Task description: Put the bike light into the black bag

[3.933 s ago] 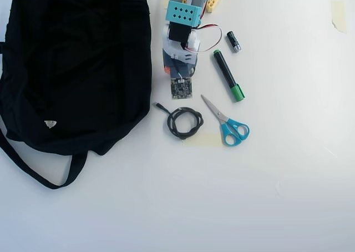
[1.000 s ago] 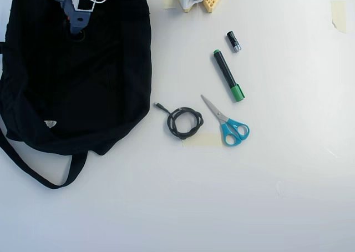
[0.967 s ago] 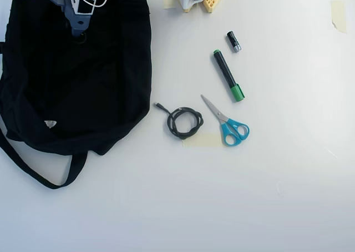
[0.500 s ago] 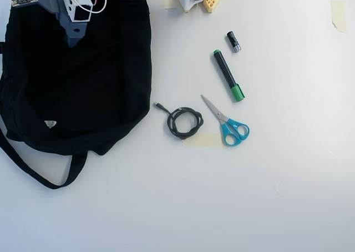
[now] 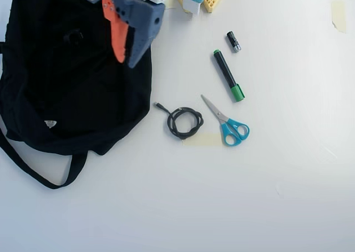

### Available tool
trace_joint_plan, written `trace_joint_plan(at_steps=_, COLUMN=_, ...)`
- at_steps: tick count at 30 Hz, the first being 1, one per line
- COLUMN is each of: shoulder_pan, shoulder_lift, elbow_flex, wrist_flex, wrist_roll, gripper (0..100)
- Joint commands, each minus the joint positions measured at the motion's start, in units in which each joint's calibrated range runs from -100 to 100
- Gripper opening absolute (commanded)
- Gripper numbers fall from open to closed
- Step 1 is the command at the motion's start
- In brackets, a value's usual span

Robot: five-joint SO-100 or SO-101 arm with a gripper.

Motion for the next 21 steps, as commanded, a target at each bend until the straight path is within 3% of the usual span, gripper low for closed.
trace_joint_plan(at_steps=1, shoulder_pan=-3.9, shoulder_lift=-6.3, elbow_flex=1.4, wrist_flex=0.7, wrist_roll=-2.2, gripper=2)
trace_joint_plan(at_steps=11, shoulder_pan=-4.0, shoulder_lift=-14.2, elbow_flex=13.8, wrist_flex=9.9, wrist_roll=-0.3, gripper=2)
trace_joint_plan(at_steps=21, shoulder_pan=-9.9, shoulder_lift=-29.7, elbow_flex=39.8, wrist_flex=-5.3, wrist_roll=-0.2, gripper=2)
